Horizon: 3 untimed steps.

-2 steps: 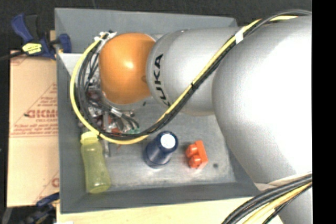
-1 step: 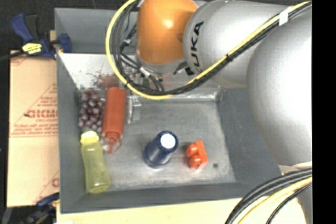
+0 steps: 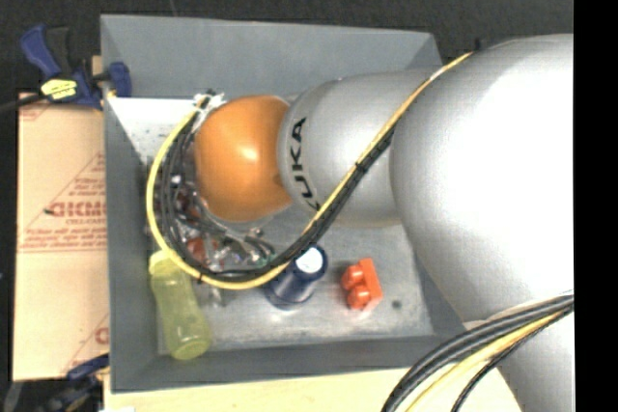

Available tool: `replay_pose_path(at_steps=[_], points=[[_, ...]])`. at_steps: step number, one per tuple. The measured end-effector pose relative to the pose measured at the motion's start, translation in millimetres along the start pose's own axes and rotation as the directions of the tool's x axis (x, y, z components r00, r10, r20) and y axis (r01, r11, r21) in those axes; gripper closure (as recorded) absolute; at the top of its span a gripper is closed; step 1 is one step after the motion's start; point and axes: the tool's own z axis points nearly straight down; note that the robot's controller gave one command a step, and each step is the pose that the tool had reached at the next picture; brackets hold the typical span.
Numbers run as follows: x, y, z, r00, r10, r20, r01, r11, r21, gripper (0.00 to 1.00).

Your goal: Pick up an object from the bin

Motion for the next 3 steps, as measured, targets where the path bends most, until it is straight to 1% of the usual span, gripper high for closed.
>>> replay_pose_path(at_steps=[1, 2, 3], points=[[10.2, 12, 21, 1.0, 0.019, -0.006, -0.019, 1.0, 0.001, 0.0], [3.4, -15, 18, 0.936, -0.352, -0.001, 0.352, 0.936, 0.001, 1.0], [3.4, -14, 18, 0.936, -0.351, 0.0, 0.351, 0.936, 0.0, 1.0]])
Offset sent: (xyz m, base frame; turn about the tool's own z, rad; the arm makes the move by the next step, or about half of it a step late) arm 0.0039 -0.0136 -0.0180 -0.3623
